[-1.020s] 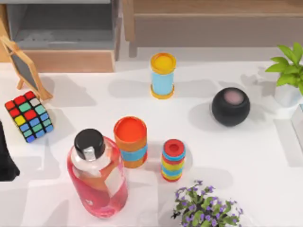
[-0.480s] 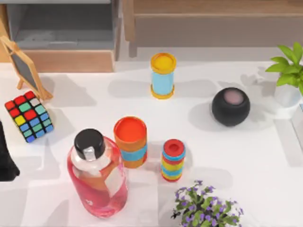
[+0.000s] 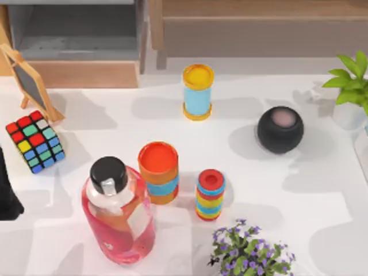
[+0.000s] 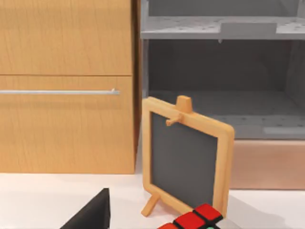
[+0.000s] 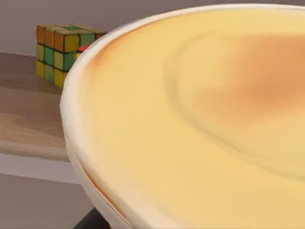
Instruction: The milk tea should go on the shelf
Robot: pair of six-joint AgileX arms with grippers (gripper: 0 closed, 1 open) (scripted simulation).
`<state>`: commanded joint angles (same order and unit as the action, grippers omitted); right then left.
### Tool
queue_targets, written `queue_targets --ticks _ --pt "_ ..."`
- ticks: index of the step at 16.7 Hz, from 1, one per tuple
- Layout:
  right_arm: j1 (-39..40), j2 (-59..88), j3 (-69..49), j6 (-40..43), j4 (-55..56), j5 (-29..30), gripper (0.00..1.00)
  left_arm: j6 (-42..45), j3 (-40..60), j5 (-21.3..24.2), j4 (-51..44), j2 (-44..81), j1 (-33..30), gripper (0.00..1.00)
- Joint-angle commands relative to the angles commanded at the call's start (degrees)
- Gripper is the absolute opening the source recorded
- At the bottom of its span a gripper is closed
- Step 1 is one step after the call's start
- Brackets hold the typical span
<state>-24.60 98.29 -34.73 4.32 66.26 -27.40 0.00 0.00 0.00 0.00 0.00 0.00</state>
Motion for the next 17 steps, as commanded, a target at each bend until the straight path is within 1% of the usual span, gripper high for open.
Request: queue_targets --ticks 4,9,13,17 --pt "10.82 -1.54 -9.53 -2.49 -8.94 6.86 0.00 0.00 0.00 0.00 0.00 0.00 0.00 1.00" --pt "23.42 -0.26 -22.40 -5.10 -25.37 17.68 0.00 0.00 0.00 0.00 0.00 0.00 0.00 1.00" --pt "29.86 1.97 -32.47 -6.41 -38.76 26.97 0.00 0.00 0.00 0.00 0.00 0.00 0.00 1.00" --pt "33.40 3.90 -41.11 -7.08 -49.91 34.73 0.00 0.00 0.00 0.00 0.00 0.00 0.00 1.00"
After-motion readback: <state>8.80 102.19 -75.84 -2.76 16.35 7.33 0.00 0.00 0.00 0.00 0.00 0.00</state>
